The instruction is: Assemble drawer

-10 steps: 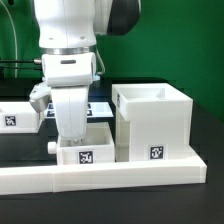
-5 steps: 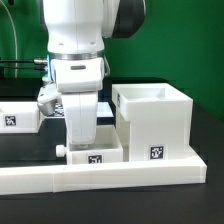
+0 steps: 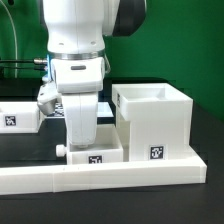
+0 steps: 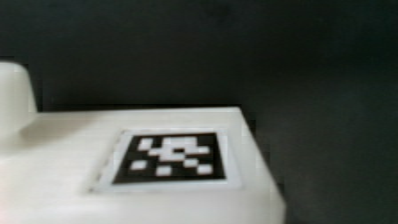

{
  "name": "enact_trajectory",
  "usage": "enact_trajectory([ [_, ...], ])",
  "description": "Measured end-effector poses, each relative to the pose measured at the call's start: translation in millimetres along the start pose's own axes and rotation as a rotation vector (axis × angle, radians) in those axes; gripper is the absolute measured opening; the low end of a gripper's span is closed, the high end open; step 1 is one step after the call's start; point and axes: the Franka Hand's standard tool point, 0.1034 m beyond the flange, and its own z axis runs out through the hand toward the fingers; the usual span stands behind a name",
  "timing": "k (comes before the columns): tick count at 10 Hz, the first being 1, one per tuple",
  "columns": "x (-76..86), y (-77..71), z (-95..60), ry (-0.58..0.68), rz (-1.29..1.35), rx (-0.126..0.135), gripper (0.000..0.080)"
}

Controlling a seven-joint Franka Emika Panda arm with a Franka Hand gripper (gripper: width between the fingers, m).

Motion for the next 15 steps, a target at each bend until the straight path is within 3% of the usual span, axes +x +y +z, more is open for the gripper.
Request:
enact_trajectory([
  [5, 2.1, 2.8, 1.5, 0.005, 0.000, -0.015, 0.0042],
  [6, 2.1, 4.7, 2.1, 0.006, 0.001, -0.047, 0.0042],
  [8, 2.9, 3.7, 4.1, 0.006, -0.001, -0.046, 0.0042],
  [11, 18.3, 6.0, 4.0, -0.002, -0.026, -0.050, 0.0042],
  [15, 20.4, 5.7, 4.3, -0.002, -0.024, -0.051, 0.0042],
])
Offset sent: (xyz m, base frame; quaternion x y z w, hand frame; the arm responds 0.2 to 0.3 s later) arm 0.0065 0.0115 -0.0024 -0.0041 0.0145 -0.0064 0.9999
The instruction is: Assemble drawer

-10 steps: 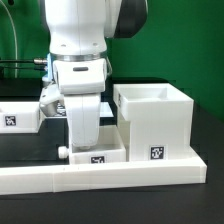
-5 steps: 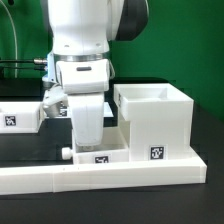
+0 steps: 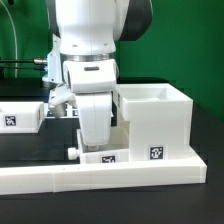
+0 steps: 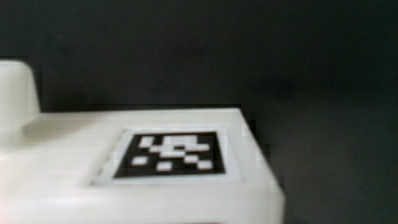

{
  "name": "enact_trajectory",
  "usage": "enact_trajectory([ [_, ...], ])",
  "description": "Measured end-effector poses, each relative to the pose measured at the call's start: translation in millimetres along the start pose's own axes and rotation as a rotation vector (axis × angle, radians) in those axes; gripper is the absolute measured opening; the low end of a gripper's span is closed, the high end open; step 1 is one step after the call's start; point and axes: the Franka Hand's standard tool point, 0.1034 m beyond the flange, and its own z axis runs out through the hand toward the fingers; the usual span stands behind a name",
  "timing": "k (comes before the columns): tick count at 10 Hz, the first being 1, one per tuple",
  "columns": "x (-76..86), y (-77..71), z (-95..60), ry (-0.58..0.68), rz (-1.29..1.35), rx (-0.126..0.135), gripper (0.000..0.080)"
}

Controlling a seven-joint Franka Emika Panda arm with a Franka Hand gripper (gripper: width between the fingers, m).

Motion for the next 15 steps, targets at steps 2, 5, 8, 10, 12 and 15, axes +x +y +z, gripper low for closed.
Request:
enact_trajectory([
  [2, 0.9, -0.3, 0.0, -0.009, 0.012, 0.001, 0.0042],
  [5, -0.2, -0.2, -0.9, -0.009, 0.014, 0.003, 0.0114],
  [8, 0.8, 1.5, -24.1, -0.018, 0.010, 0.019, 0.0483],
  [10, -3.7, 2.6, -48.4, -0.031, 0.014, 0.043, 0.0633],
  [12, -17.7, 10.9, -70.1, -0.040, 0.004, 0.055, 0.0646],
  [15, -30.0, 11.4, -71.9, -0.041, 0.015, 0.052, 0.0648],
])
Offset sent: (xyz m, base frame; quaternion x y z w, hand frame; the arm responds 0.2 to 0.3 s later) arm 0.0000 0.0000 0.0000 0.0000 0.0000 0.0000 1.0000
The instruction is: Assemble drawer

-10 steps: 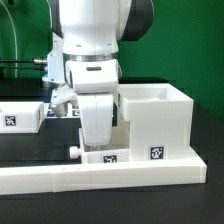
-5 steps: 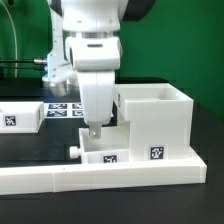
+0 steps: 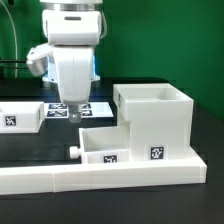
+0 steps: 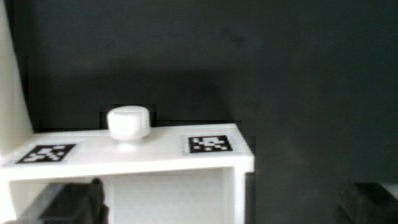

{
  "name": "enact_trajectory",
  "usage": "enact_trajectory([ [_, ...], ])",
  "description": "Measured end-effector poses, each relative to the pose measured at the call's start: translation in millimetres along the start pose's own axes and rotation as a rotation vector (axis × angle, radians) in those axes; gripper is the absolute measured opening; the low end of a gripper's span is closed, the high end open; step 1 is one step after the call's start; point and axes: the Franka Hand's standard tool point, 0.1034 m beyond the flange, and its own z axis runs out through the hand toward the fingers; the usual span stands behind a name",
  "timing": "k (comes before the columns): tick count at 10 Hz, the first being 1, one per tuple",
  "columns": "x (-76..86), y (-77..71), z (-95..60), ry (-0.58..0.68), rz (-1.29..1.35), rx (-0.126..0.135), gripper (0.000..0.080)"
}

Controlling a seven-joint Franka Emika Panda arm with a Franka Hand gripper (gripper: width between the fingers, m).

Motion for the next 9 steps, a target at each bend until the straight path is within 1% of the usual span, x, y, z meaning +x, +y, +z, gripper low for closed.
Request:
enact_trajectory([
  [1, -1.4, -0.1, 0.1, 0.000, 0.002, 0.000, 0.0648],
  [2, -7.6, -0.8, 5.9, 0.005, -0.023, 0.000, 0.0648],
  [3, -17.1, -4.0, 23.6, 0.011, -0.026, 0.016, 0.0648],
  [4, -23.0, -2.8, 31.0, 0.015, -0.020, 0.024, 0.0648],
  [6, -41.3, -0.1, 40.2, 0.071, -0.040, 0.027, 0.0648],
  [7, -48.2, -1.0, 43.0, 0.116, -0.033, 0.031, 0.0648],
  [8, -53.3, -3.4, 45.8, 0.167, -0.025, 0.034, 0.0648],
  [9, -53.3, -6.3, 49.8, 0.203, -0.007, 0.038, 0.0648],
])
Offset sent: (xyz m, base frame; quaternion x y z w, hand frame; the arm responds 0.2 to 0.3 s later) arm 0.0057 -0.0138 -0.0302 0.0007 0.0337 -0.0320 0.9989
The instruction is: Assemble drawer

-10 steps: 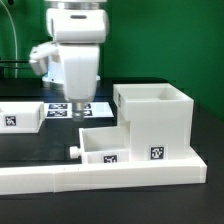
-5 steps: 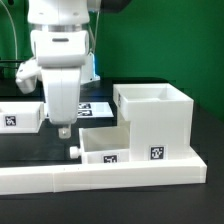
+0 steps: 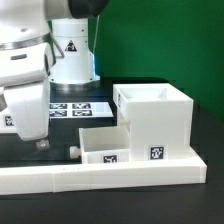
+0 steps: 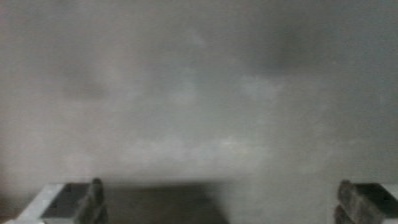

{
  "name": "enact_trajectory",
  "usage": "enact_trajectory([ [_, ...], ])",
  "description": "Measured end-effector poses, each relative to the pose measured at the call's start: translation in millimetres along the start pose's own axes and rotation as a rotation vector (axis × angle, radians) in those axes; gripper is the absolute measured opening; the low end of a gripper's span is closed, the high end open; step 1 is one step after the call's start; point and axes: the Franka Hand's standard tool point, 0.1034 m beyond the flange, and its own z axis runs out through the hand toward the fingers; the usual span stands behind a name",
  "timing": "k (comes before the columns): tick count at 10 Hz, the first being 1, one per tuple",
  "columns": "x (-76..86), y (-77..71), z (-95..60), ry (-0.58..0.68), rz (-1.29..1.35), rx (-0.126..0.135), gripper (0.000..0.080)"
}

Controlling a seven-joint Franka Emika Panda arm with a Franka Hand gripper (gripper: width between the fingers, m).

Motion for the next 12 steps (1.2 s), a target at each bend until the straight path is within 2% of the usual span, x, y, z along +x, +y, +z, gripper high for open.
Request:
enact_trajectory([
  [1, 4.2, -2.3, 6.3, 0.016, 0.009, 0.007, 0.0648],
  [5, 43.4, -4.3, 20.0, 0.032, 0.042, 0.030, 0.0648],
  [9, 86.7, -0.6, 23.6, 0.039, 0.131, 0.041, 0.0648],
  [12, 97.4, -0.2, 24.7, 0.032, 0.186, 0.045, 0.0648],
])
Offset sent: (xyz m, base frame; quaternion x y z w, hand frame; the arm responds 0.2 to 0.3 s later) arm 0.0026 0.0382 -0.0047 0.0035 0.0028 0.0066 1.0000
